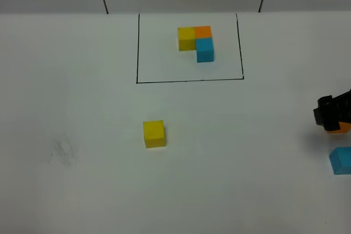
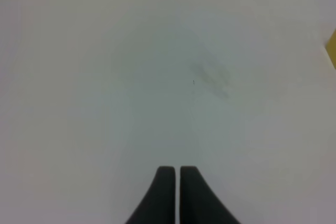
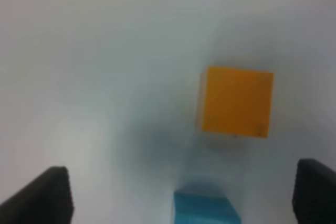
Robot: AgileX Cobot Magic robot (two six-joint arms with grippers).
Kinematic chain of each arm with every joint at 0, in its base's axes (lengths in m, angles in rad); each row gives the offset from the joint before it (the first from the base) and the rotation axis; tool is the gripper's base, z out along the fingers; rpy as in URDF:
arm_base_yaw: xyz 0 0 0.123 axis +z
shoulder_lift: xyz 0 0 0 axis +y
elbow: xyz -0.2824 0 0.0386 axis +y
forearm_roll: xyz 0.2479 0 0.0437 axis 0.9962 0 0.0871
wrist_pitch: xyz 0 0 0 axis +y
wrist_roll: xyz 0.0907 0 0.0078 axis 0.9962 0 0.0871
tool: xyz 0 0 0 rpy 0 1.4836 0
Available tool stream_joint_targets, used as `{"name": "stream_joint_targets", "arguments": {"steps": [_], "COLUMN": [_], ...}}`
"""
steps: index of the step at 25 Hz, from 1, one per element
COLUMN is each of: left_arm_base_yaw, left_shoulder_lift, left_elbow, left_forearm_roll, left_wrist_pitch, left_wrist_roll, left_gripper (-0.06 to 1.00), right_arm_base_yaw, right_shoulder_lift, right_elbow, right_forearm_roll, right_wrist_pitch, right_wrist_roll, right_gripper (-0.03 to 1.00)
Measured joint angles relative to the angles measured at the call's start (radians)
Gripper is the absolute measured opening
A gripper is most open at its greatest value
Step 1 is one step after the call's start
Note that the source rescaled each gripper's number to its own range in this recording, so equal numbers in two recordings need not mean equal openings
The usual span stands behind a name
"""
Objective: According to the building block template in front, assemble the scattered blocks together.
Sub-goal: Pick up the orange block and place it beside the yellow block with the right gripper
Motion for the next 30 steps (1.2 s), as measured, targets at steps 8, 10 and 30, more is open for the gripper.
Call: {"name": "stream_joint_targets", "arguments": {"steps": [8, 10, 30], "left_arm_base_yaw": [0.0, 0.0, 0.0], "left_shoulder_lift": [0.0, 0.0, 0.0], "left_elbow": [0.0, 0.0, 0.0], "left_forearm_roll": [0.0, 0.0, 0.0], "left_wrist_pitch": [0.0, 0.0, 0.0], "left_wrist_roll": [0.0, 0.0, 0.0], "left_gripper": [0.0, 0.0, 0.0], "right_arm_base_yaw": [0.0, 0.0, 0.0], "right_shoulder_lift": [0.142, 0.164, 0.316], "right_elbow": [0.0, 0.0, -0.046], "right_forearm_roll": [-0.097, -0.146, -0.317], "right_wrist_pitch": [-0.103, -0.123, -0.22], "right_wrist_roll": [0.074, 0.116, 0.3], "right_gripper": [0.86, 0.86, 0.86]}}
